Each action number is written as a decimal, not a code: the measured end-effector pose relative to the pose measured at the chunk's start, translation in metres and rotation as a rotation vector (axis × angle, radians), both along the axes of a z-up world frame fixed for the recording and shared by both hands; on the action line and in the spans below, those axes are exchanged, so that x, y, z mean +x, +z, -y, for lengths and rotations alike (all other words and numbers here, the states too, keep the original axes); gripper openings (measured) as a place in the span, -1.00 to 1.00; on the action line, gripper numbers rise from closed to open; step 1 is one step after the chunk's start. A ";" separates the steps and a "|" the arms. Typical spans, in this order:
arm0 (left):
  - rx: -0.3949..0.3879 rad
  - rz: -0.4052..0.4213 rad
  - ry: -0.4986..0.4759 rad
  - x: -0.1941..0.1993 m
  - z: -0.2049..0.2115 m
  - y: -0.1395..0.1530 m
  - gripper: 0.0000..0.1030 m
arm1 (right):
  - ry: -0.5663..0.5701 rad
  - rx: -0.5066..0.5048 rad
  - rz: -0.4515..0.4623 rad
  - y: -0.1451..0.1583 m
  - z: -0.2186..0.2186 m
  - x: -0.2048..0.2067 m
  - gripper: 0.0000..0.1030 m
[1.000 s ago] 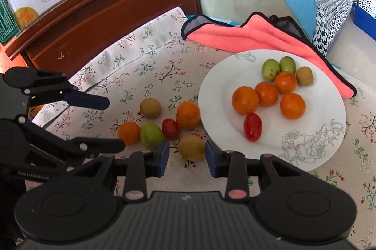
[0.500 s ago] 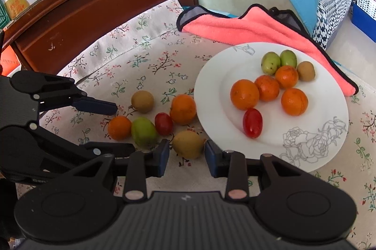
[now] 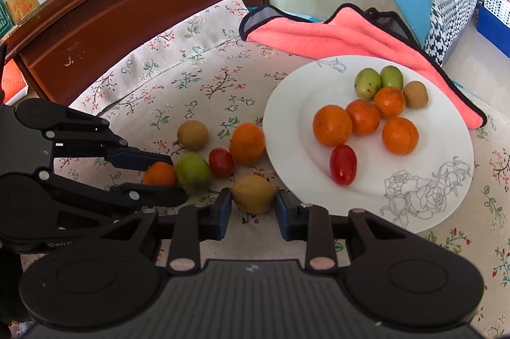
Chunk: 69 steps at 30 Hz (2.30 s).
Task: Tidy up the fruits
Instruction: 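Grasp a tangerine with the left tool while the right tool grasps a brown kiwi fruit, then carry both held fruits over the white plate, then open both tools to drop the fruits onto the plate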
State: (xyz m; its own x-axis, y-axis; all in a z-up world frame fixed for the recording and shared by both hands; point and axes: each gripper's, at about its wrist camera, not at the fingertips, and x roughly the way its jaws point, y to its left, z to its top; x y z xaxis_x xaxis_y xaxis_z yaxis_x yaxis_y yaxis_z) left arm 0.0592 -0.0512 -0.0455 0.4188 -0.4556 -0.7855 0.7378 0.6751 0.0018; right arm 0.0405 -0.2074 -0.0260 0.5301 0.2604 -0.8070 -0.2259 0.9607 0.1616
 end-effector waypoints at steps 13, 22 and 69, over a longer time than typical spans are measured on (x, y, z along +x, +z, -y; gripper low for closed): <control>-0.013 0.014 0.105 0.002 -0.011 0.021 -0.49 | 0.020 0.034 0.006 0.008 -0.002 -0.006 -0.42; -0.059 0.046 0.171 0.006 -0.004 0.044 -0.49 | 0.003 0.050 0.050 0.024 0.005 -0.008 -0.42; -0.141 0.017 0.359 0.057 0.091 0.045 0.04 | -0.651 0.201 0.053 0.028 0.144 0.011 -0.36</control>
State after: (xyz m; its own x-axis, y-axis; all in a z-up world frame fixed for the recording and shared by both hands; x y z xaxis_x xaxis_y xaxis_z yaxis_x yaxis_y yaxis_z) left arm 0.1166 -0.1423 -0.0005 0.5837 -0.3807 -0.7172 0.4546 0.8851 -0.0998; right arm 0.0511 -0.3511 0.0016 0.6671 0.0173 -0.7448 0.3752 0.8559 0.3558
